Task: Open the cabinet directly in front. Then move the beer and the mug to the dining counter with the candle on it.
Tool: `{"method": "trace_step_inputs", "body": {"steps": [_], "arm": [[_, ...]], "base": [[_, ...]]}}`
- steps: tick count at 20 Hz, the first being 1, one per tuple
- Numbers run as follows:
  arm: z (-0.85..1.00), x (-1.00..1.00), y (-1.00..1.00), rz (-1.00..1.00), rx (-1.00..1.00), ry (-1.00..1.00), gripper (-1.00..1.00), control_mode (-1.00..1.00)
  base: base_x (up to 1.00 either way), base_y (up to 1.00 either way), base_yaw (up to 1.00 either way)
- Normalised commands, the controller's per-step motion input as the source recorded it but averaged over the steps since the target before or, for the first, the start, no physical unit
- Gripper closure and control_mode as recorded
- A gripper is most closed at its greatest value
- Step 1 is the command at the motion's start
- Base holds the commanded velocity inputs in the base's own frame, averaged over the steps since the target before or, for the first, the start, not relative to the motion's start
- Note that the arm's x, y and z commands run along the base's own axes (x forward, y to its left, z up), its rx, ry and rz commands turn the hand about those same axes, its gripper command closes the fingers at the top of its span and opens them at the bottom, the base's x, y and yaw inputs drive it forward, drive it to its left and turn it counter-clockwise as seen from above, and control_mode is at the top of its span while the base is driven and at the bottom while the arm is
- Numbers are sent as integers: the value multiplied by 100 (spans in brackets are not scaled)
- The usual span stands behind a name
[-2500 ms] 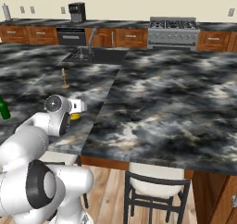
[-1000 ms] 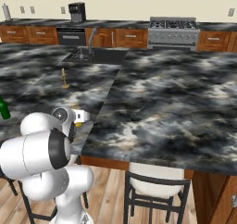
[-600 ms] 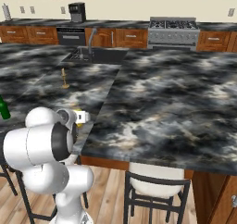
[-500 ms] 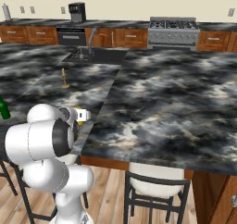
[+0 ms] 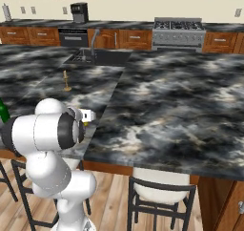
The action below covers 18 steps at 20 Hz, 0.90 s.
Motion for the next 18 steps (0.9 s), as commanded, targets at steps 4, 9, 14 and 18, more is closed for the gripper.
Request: {"method": "trace_step_inputs", "body": {"steps": [4,9,14,18], "arm": [[-9,0,0,0,0,0,100,-100],[-1,0,0,0,0,0,100,-100],[0,0,0,0,0,0,-100,-100],[3,0,0,0,0,0,-100,-100]], "base": [[0,0,0],[0,0,0],[0,0,0],[0,0,0]]}}
